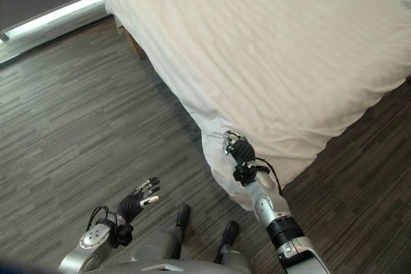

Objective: Making the bed.

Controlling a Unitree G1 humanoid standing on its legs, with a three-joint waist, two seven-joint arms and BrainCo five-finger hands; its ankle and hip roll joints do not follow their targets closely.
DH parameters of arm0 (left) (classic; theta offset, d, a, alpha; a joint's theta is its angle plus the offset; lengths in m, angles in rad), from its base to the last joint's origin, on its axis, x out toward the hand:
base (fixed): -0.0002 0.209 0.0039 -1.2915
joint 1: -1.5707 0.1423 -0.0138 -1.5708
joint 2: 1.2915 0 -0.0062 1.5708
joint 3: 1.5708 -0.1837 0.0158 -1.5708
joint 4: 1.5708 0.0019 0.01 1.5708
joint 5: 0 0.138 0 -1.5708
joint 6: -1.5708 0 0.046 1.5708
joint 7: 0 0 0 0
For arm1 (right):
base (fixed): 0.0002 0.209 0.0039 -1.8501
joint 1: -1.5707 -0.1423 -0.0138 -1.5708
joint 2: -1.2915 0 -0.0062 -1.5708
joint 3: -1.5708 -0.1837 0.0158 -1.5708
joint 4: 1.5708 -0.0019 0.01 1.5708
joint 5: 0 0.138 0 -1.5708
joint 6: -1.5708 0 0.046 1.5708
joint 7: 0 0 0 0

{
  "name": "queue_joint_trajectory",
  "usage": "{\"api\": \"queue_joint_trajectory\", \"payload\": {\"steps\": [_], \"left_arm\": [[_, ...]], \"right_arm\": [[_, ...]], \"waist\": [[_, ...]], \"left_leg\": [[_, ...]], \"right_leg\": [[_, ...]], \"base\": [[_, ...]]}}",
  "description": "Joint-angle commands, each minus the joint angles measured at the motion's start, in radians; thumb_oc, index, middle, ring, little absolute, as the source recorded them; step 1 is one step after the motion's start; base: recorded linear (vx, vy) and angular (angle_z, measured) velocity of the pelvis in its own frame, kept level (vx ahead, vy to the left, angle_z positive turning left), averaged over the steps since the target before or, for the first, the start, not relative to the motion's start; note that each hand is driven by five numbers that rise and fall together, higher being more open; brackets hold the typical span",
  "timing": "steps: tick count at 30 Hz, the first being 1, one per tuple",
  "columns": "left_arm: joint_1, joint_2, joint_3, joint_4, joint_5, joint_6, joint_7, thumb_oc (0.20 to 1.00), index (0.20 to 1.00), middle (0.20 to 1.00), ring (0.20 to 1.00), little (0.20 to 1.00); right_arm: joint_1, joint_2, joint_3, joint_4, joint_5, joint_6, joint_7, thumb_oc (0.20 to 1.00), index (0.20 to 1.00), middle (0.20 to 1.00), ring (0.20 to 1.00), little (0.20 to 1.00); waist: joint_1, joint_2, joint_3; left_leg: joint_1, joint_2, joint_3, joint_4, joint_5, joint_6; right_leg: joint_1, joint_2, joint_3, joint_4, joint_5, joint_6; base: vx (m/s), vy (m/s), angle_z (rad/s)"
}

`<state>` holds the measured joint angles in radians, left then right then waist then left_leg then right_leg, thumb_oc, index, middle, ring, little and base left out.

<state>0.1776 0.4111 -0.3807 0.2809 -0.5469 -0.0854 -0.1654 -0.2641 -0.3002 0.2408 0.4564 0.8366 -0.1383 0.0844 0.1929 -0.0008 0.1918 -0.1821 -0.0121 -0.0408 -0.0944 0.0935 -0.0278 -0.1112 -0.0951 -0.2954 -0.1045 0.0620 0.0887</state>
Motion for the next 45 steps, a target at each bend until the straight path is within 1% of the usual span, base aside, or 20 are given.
{"api": "queue_joint_trajectory", "payload": {"steps": [1,6,8,11,13,19,24,26,27,28,31,33,34,35,38,39,40,42,43,45], "left_arm": [[-0.054,0.032,-0.039,-0.018,-0.031,-0.046,-0.013,1.0,1.0,1.0,1.0,1.0],[-0.093,0.037,-0.064,-0.013,-0.05,-0.051,0.003,1.0,1.0,1.0,1.0,1.0],[-0.116,0.036,-0.07,-0.014,-0.064,-0.053,0.015,1.0,1.0,1.0,1.0,1.0],[-0.123,0.034,-0.069,-0.014,-0.063,-0.054,0.018,1.0,1.0,1.0,1.0,1.0],[-0.137,0.013,-0.06,0.006,-0.053,-0.06,0.026,1.0,1.0,1.0,1.0,1.0],[-0.147,-0.017,-0.057,0.009,-0.031,-0.066,0.037,1.0,1.0,1.0,1.0,1.0],[-0.151,-0.035,-0.048,-0.001,-0.031,-0.068,0.037,1.0,1.0,1.0,1.0,1.0],[-0.145,-0.03,-0.029,-0.021,-0.034,-0.069,0.033,1.0,1.0,1.0,1.0,1.0],[-0.145,-0.03,-0.029,-0.021,-0.034,-0.069,0.034,1.0,1.0,1.0,1.0,1.0],[-0.143,-0.023,-0.013,-0.031,-0.038,-0.069,0.034,1.0,1.0,1.0,1.0,1.0],[-0.141,-0.016,0.002,-0.033,-0.039,-0.069,0.036,1.0,1.0,1.0,1.0,1.0],[-0.136,0.002,0.025,-0.036,-0.033,-0.063,0.035,1.0,1.0,1.0,1.0,1.0],[-0.136,0.002,0.024,-0.037,-0.033,-0.063,0.035,1.0,1.0,1.0,1.0,1.0],[-0.117,0.018,0.043,-0.045,-0.029,-0.056,0.018,1.0,1.0,1.0,1.0,1.0],[-0.102,0.033,0.055,-0.061,-0.036,-0.049,0.002,1.0,1.0,1.0,1.0,1.0],[-0.095,0.037,0.06,-0.061,-0.033,-0.048,-0.002,1.0,1.0,1.0,1.0,1.0],[-0.088,0.041,0.079,-0.052,-0.031,-0.05,0.001,1.0,1.0,1.0,1.0,1.0],[-0.09,0.037,0.08,-0.04,-0.033,-0.057,0.009,1.0,1.0,1.0,1.0,1.0],[-0.092,0.036,0.079,-0.04,-0.033,-0.057,0.01,1.0,1.0,1.0,1.0,1.0],[-0.099,0.028,0.075,-0.036,-0.035,-0.065,0.022,1.0,1.0,1.0,1.0,1.0]], "right_arm": [[-0.11,-0.024,-0.007,0.003,0.065,-0.071,-0.023,0.2,0.2,0.2,0.2,0.2],[-0.222,-0.035,-0.029,0.207,0.074,-0.065,-0.068,0.2,0.2,0.2,0.2,0.2],[-0.264,-0.035,-0.066,0.354,0.093,-0.055,-0.088,0.2,0.2,0.2,0.2,0.2],[-0.269,-0.034,-0.073,0.387,0.091,-0.05,-0.086,0.2,0.2,0.2,0.2,0.2],[-0.244,-0.009,-0.078,0.505,0.071,-0.027,-0.069,0.2,0.2,0.2,0.2,0.2],[-0.155,0.033,-0.104,0.631,0.049,-0.005,-0.053,0.2,0.2,0.2,0.2,0.2],[-0.04,0.032,-0.19,0.744,0.046,0.006,-0.052,0.2,0.2,0.2,0.2,0.2],[0.027,0.001,-0.229,0.771,0.013,0.014,-0.052,0.2,0.2,0.2,0.2,0.2],[0.027,0.001,-0.229,0.771,0.013,0.014,-0.052,0.2,0.2,0.2,0.2,0.2],[0.063,-0.032,-0.272,0.771,0.016,0.012,-0.056,0.2,0.2,0.2,0.2,0.2],[0.092,-0.068,-0.312,0.768,0.025,0.004,-0.061,0.2,0.2,0.2,0.2,0.2],[0.176,-0.137,-0.399,0.795,0.028,0.006,-0.068,0.2,0.2,0.2,0.2,0.2],[0.176,-0.138,-0.4,0.795,0.028,0.006,-0.068,0.2,0.2,0.2,0.2,0.2],[0.256,-0.19,-0.466,0.836,-0.003,0.014,-0.076,0.2,0.2,0.2,0.2,0.2],[0.316,-0.232,-0.517,0.855,-0.028,0.02,-0.076,0.2,0.2,0.2,0.2,0.2],[0.351,-0.251,-0.567,0.851,-0.017,0.017,-0.084,0.2,0.2,0.2,0.2,0.2],[0.39,-0.291,-0.673,0.816,0.024,-0.015,-0.103,0.2,0.2,0.2,0.2,0.2],[0.372,-0.317,-0.732,0.755,0.083,-0.06,-0.123,0.2,0.2,0.2,0.2,0.2],[0.372,-0.315,-0.734,0.752,0.083,-0.06,-0.124,0.2,0.2,0.2,0.2,0.2],[0.336,-0.306,-0.759,0.624,0.148,-0.115,-0.13,0.2,0.2,0.2,0.2,0.2]], "waist": [[0.014,-0.008,0.03],[0.028,0.005,0.07],[0.036,0.019,0.101],[0.038,0.022,0.106],[0.04,0.032,0.129],[0.025,0.04,0.15],[-0.009,0.04,0.164],[-0.034,0.029,0.168],[-0.034,0.029,0.168],[-0.054,0.019,0.171],[-0.073,0.006,0.167],[-0.104,-0.017,0.161],[-0.104,-0.017,0.16],[-0.128,-0.032,0.149],[-0.15,-0.047,0.135],[-0.161,-0.054,0.13],[-0.188,-0.065,0.117],[-0.199,-0.068,0.106],[-0.198,-0.069,0.107],[-0.204,-0.071,0.099]], "left_leg": [[0.001,-0.016,-0.046,0.007,-0.001,-0.002],[-0.049,-0.026,-0.053,0.007,0.011,0.0],[-0.089,-0.03,-0.061,0.007,0.023,-0.001],[-0.102,-0.031,-0.062,0.007,0.026,-0.001],[-0.137,-0.031,-0.06,0.007,0.035,-0.003],[-0.158,-0.033,-0.052,0.007,0.037,-0.001],[-0.165,-0.036,-0.035,0.007,0.032,0.002],[-0.168,-0.036,-0.029,0.007,0.03,0.003],[-0.168,-0.036,-0.029,0.007,0.03,0.003],[-0.165,-0.035,-0.022,0.007,0.027,0.003],[-0.163,-0.033,-0.012,0.007,0.025,0.003],[-0.144,-0.029,0.003,0.007,0.012,0.003],[-0.148,-0.029,0.003,0.007,0.016,0.003],[-0.132,-0.026,0.012,0.007,0.003,0.003],[-0.122,-0.026,0.02,0.007,0.0,0.004],[-0.113,-0.026,0.025,0.007,-0.005,0.005],[-0.093,-0.024,0.039,0.007,-0.022,0.006],[-0.084,-0.025,0.047,0.007,-0.029,0.009],[-0.087,-0.026,0.048,0.007,-0.024,0.009],[-0.079,-0.026,0.059,0.007,-0.031,0.012]], "right_leg": [[0.007,0.016,0.049,0.017,0.004,0.028],[-0.044,0.011,0.055,0.017,0.023,0.029],[-0.085,0.007,0.056,0.017,0.038,0.032],[-0.1,0.007,0.057,0.017,0.042,0.032],[-0.137,0.004,0.063,0.017,0.055,0.036],[-0.162,0.001,0.074,0.017,0.061,0.04],[-0.174,0.0,0.084,0.017,0.065,0.043],[-0.18,0.0,0.092,0.017,0.069,0.045],[-0.18,0.0,0.092,0.017,0.069,0.045],[-0.182,0.001,0.1,0.017,0.071,0.046],[-0.185,0.003,0.11,0.017,0.073,0.046],[-0.175,0.009,0.123,0.017,0.069,0.048],[-0.178,0.008,0.123,0.017,0.072,0.048],[-0.166,0.012,0.131,0.017,0.066,0.048],[-0.161,0.013,0.137,0.017,0.067,0.048],[-0.155,0.015,0.141,0.017,0.065,0.048],[-0.144,0.019,0.155,0.017,0.057,0.051],[-0.14,0.019,0.165,0.017,0.056,0.053],[-0.143,0.018,0.165,0.017,0.061,0.052],[-0.141,0.018,0.173,0.017,0.062,0.054]], "base": [[-0.05,0.033,-0.01],[-0.08,0.039,0.02],[-0.1,0.041,0.0],[-0.03,0.02,0.0],[-0.04,0.054,-0.02],[-0.01,0.043,0.01],[0.0,0.038,-0.04],[0.01,0.025,-0.13],[0.01,0.017,-0.1],[0.0,0.009,-0.1],[0.02,0.011,-0.15],[0.03,0.006,-0.14],[0.03,0.008,-0.16],[0.04,0.006,-0.23],[0.02,0.004,-0.15],[0.07,0.037,-0.12],[0.05,0.042,-0.22],[0.02,0.033,-0.33],[0.0,0.015,-0.35],[-0.02,0.02,-0.24]]}}
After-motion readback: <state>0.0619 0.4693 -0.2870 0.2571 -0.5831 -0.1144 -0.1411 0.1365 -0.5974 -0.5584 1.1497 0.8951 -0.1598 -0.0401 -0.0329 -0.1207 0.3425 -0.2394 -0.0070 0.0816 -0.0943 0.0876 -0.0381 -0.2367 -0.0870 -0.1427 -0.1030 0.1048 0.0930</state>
